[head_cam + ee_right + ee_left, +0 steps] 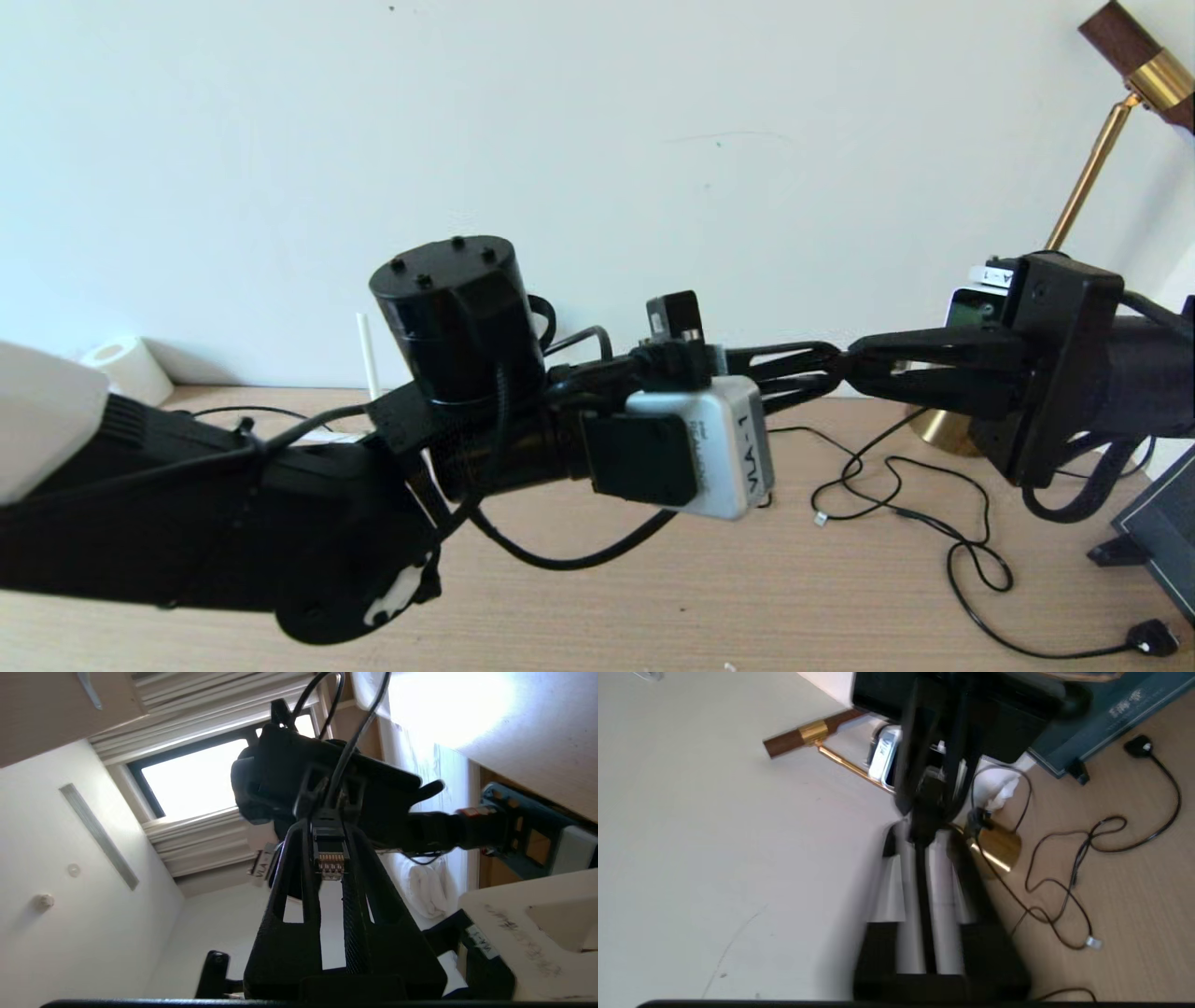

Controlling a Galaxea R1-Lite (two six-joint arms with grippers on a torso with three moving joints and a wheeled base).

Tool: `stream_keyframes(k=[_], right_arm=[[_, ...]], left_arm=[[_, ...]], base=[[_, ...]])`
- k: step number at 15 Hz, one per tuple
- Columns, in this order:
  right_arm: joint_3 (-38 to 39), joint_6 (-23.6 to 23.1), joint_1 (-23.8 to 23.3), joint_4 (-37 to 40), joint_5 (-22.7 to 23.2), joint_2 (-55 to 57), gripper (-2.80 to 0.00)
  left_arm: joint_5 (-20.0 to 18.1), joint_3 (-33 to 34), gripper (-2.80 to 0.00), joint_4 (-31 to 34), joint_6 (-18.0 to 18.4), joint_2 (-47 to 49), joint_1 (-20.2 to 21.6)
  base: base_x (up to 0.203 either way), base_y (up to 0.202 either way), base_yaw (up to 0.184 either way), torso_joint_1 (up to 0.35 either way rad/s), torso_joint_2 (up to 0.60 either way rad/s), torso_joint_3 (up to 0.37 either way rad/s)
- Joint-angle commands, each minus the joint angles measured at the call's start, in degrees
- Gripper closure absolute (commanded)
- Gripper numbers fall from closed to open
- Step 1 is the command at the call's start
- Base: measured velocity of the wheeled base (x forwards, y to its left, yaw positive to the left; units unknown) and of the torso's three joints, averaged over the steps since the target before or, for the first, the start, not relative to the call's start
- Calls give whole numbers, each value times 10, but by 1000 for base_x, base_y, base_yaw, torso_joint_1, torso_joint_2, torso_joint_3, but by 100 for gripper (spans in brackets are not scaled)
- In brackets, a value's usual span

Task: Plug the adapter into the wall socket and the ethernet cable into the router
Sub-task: Hand it to the other hand

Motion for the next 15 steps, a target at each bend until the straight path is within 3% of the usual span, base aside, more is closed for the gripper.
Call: stream_keyframes(k=[1, 10, 11, 15], right_arm=[[-1, 5, 1, -1, 4, 0, 0], [4, -16, 4, -5, 3, -4, 0], [4, -16, 4, -5, 2, -4, -280], [11, -13, 2, -5, 0, -7, -280]], left_arm=[[-1, 6, 0, -5, 3, -1, -7], [-1, 9, 0, -5, 5, 0, -11], [-1, 9, 0, -5, 5, -1, -11], [-1, 22, 0, -5, 5, -8, -9]], base=[[0, 0, 0, 0, 0, 0], [0, 0, 0, 0, 0, 0], [0, 0, 0, 0, 0, 0], [0, 0, 0, 0, 0, 0]])
